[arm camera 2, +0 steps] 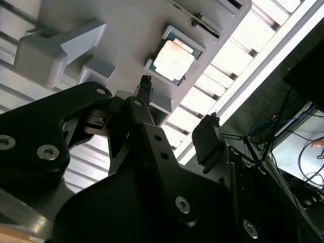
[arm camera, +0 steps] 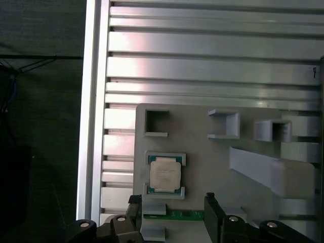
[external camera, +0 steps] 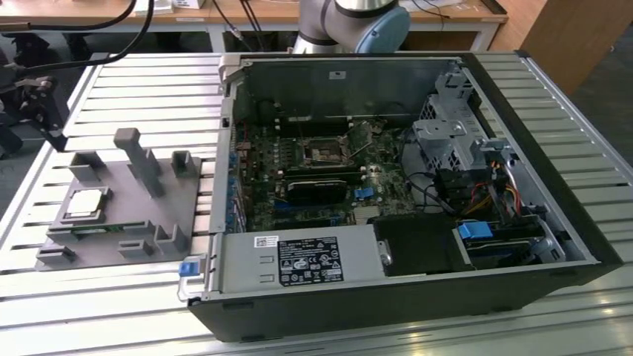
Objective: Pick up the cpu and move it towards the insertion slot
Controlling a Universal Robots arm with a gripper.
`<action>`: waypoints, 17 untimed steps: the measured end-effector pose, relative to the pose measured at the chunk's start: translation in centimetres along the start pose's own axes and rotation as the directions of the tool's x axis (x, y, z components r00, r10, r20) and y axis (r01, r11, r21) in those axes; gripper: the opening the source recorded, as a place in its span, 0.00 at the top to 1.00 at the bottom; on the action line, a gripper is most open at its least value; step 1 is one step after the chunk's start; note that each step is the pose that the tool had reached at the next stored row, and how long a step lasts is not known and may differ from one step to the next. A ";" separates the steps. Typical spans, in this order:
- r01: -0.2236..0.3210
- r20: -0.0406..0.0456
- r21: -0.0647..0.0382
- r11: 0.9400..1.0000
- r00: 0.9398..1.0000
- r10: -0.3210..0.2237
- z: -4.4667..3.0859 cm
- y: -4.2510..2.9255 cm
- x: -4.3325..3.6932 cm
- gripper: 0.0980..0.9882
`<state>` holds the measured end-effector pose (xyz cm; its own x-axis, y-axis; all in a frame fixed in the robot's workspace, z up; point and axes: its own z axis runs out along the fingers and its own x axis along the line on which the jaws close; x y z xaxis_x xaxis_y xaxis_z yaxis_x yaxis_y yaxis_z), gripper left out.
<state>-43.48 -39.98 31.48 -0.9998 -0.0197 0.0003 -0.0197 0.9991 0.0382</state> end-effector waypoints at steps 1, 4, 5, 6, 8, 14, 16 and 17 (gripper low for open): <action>0.000 0.000 0.000 1.000 1.000 0.000 0.07 -0.01 0.01 0.43; 0.000 0.000 0.000 1.000 1.000 0.000 0.25 -0.05 0.05 0.43; 0.000 0.000 0.000 1.000 1.000 0.000 0.31 -0.06 0.08 0.43; 0.000 0.000 0.000 1.000 1.000 0.000 0.38 -0.07 0.10 0.42; 0.000 0.000 0.000 1.000 1.000 0.000 0.50 -0.09 0.14 0.35; 0.000 0.000 0.000 1.000 1.000 0.000 0.94 -0.12 0.29 0.35; 0.000 0.000 0.000 1.000 1.000 0.000 1.12 -0.14 0.32 0.35; 0.000 0.000 0.000 1.000 1.000 0.000 1.23 -0.15 0.32 0.35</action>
<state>-43.80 -40.10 30.24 -0.9998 -0.0198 0.0002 -0.0198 0.9991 0.0382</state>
